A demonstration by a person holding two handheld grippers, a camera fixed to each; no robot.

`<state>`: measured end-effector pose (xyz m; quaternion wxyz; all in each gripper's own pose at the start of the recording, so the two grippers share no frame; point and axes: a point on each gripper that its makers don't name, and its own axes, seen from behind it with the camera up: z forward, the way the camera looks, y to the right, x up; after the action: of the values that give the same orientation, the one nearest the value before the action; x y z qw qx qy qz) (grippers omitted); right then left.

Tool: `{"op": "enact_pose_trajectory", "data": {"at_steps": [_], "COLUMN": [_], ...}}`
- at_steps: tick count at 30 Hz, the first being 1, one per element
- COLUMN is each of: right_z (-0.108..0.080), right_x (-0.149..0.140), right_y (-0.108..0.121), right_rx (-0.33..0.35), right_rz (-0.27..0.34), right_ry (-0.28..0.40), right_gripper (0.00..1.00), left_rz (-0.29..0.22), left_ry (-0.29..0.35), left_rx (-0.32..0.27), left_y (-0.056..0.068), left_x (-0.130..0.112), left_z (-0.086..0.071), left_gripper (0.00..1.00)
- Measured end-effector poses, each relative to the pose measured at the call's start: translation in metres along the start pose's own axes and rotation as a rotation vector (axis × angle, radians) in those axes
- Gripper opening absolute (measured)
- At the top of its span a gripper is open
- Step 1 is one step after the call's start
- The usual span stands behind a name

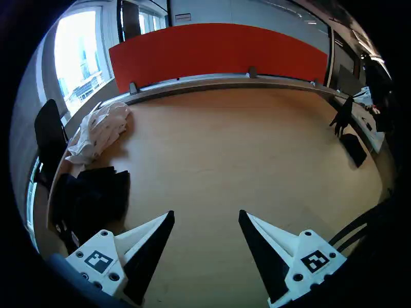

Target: Fold towel

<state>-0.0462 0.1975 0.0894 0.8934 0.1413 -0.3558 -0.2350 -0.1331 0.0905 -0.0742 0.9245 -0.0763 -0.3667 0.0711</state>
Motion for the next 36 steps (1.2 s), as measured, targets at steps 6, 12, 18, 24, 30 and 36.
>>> {"op": "enact_pose_trajectory", "data": {"at_steps": [6,12,18,24,30,36], "right_z": [-0.004,-0.013,-0.028,-0.044,-0.059,-0.067], "right_x": [-0.01,-0.025,-0.048,-0.081,-0.117,-0.14], "right_y": [0.001,0.002,0.003,0.004,0.003,-0.002], "right_rx": [0.002,0.004,0.013,0.02,0.027,0.041], "right_rz": [0.011,0.022,0.034,0.046,0.052,0.064], "right_ry": [-0.01,-0.022,-0.043,-0.084,-0.137,-0.168], "right_gripper": [0.05,0.05,0.05,0.05,0.05,0.05], "left_rz": [0.004,0.013,0.023,0.03,0.035,0.039], "left_ry": [0.002,0.004,0.009,0.011,0.009,0.01], "left_rx": [-0.005,-0.011,-0.021,-0.028,-0.033,-0.037], "left_y": [0.002,0.005,0.009,0.013,0.016,0.018], "left_x": [0.002,0.006,0.01,0.011,0.011,0.012], "left_z": [0.001,0.002,0.002,0.001,0.0,0.0], "left_gripper": [0.93,0.93,0.93,0.93,0.92,0.93]}}
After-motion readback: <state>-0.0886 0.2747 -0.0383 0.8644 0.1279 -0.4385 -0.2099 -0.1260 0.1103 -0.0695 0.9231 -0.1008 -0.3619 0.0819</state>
